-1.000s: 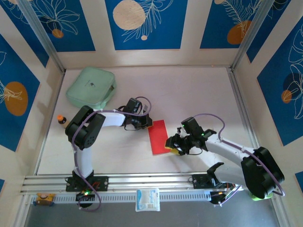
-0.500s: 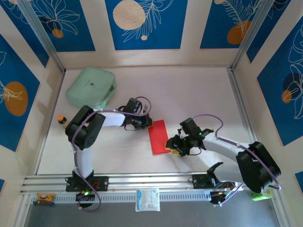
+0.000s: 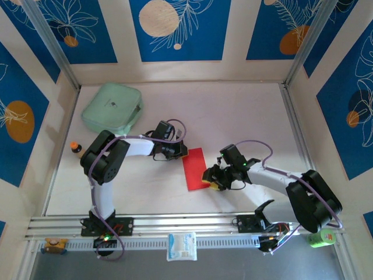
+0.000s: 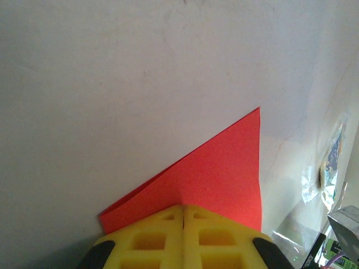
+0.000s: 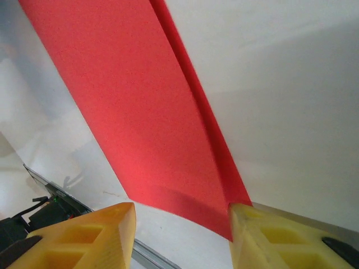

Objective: Fold a paper plane with a square sheet of paper (pick it up from the middle)
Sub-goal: Fold the triangle a second time at the center of the table.

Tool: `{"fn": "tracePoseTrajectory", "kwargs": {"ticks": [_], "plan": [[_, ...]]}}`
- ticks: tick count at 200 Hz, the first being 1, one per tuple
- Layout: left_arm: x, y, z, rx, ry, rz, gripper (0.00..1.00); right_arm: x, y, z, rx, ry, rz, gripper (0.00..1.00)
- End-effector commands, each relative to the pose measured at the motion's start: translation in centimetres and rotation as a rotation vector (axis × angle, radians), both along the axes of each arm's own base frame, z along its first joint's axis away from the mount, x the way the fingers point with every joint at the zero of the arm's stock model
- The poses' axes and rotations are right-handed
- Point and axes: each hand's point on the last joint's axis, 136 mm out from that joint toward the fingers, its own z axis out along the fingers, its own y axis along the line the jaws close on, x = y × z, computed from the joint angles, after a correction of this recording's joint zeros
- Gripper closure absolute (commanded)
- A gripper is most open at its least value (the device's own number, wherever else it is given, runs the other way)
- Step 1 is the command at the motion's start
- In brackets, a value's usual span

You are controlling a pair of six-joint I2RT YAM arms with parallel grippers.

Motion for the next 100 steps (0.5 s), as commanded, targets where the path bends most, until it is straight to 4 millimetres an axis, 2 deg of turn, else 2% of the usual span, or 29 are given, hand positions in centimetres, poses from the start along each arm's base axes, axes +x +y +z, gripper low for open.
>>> {"fn": "tracePoseTrajectory", "kwargs": {"ticks": [1,32,100], "plan": [[-2.0,1.9,-3.8,0.101,0.12,0.022,0.93,0.9,0.6,1.1,0.033,-0.039,0.001,0.54],[-2.0,1.9,-3.8,0.101,0.121,0.021,0.93,1.3,1.2,1.5,0.074,-0.062,0.019,0.53],[-1.8,1.0,-3.0,0.057,0.11,-0.001,0.93,3.5,2.2,2.4,0.201,-0.138,0.084,0.53]]}}
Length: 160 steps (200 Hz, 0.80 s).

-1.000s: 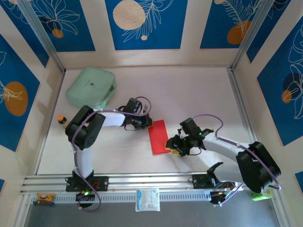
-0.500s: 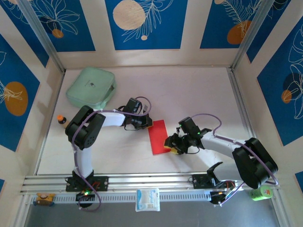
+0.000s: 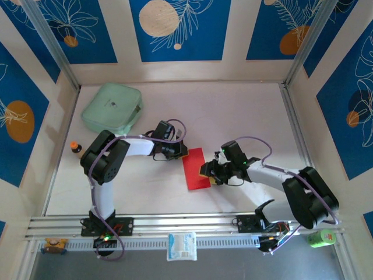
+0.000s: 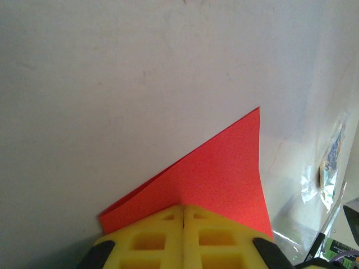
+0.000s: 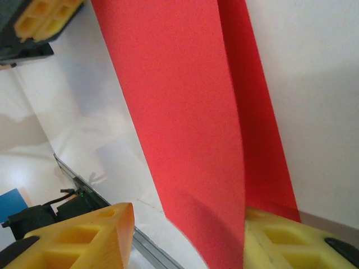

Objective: Fold a paper plane with a square sheet of paper (pick it up from the middle)
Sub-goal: Fold the triangle a second time at the center of the table.

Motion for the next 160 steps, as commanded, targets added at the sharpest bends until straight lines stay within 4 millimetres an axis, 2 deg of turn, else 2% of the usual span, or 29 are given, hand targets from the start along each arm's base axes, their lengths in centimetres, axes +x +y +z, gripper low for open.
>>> {"fn": "tracePoseTrajectory", "kwargs": {"ticks": [1,35,70,109,160], "plan": [[-1.7,1.1,-3.0,0.059,0.108,0.0,0.93,1.0,0.9,1.3,0.077,-0.051,0.059,0.53],[-1.4,0.7,-2.3,0.038,0.093,-0.008,0.92,1.9,0.2,1.3,0.111,-0.054,0.048,0.56],[-1.1,0.2,-1.5,0.016,0.079,-0.019,0.91,2.3,0.5,1.8,0.173,-0.059,0.084,0.62],[-1.0,0.1,-1.5,0.012,0.08,-0.021,0.91,2.6,0.4,1.0,0.167,-0.041,0.086,0.65],[-0.8,-0.4,-0.7,-0.013,0.068,-0.031,0.89,2.5,0.3,0.4,0.177,-0.023,0.095,0.76]]}}
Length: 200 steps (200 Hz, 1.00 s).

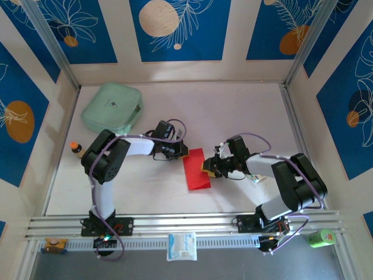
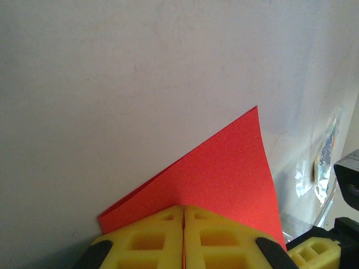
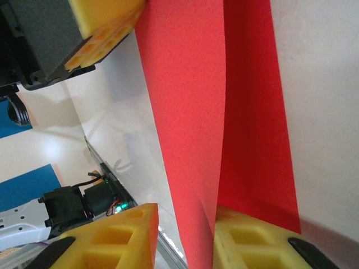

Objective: Fold a paper plane with a square sheet of paper (pick it up from the middle)
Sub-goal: Fold the triangle a second time at the center of the table.

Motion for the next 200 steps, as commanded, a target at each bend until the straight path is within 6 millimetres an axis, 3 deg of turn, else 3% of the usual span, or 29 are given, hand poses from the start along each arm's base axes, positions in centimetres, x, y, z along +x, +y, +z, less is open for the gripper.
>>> {"fn": "tracePoseTrajectory", "kwargs": {"ticks": [1,48,100,149,200], "plan": [[-0.6,0.0,-0.9,0.009,0.05,-0.011,0.89,0.0,0.3,0.1,0.032,0.006,0.032,0.77],[0.0,-0.7,2.6,-0.04,-0.043,-0.029,0.75,0.4,-0.5,-0.7,-0.039,0.019,-0.029,0.95],[-1.7,-0.8,7.5,-0.011,-0.267,-0.072,0.57,1.6,-1.6,0.7,-0.069,-0.02,-0.149,0.98],[-6.0,-1.3,9.2,0.061,-0.521,-0.181,0.54,1.6,-1.0,0.4,-0.045,0.028,-0.147,0.95],[-11.1,-3.3,8.8,0.188,-0.776,-0.445,0.49,1.6,-0.4,0.4,-0.026,0.04,-0.095,0.88]]}}
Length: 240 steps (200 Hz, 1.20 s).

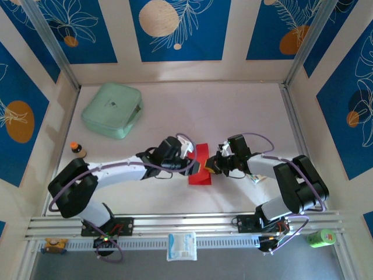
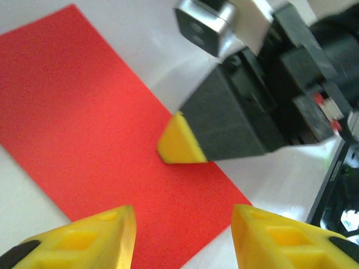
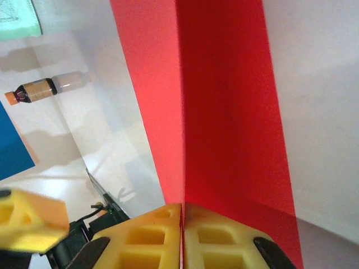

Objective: Fold a paper plane with a square sheet of paper (pick it up from the middle)
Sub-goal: Fold the triangle a second time at the center of the table.

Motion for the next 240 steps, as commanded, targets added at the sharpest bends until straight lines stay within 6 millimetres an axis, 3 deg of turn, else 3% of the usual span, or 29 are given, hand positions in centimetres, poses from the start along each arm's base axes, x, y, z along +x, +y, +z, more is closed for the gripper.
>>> {"fn": "tracePoseTrajectory", "kwargs": {"ticks": [1,61,132,209,240], "plan": [[-1.2,-0.3,0.3,0.108,-0.211,-0.107,0.49,0.1,0.6,0.7,0.03,0.005,0.032,0.88],[-3.8,-2.4,-1.6,0.336,-0.401,-0.257,0.43,0.2,0.3,0.4,0.014,0.018,0.027,0.89],[-4.9,-3.7,-3.7,0.515,-0.506,-0.31,0.3,0.2,0.2,0.4,0.017,0.027,0.025,0.89],[-3.1,-4.0,-4.0,0.569,-0.555,-0.22,0.36,0.1,0.1,0.4,0.016,0.03,0.022,0.89],[-2.9,-4.0,-4.2,0.577,-0.559,-0.213,0.45,0.1,0.1,0.4,0.016,0.029,0.022,0.89]]}}
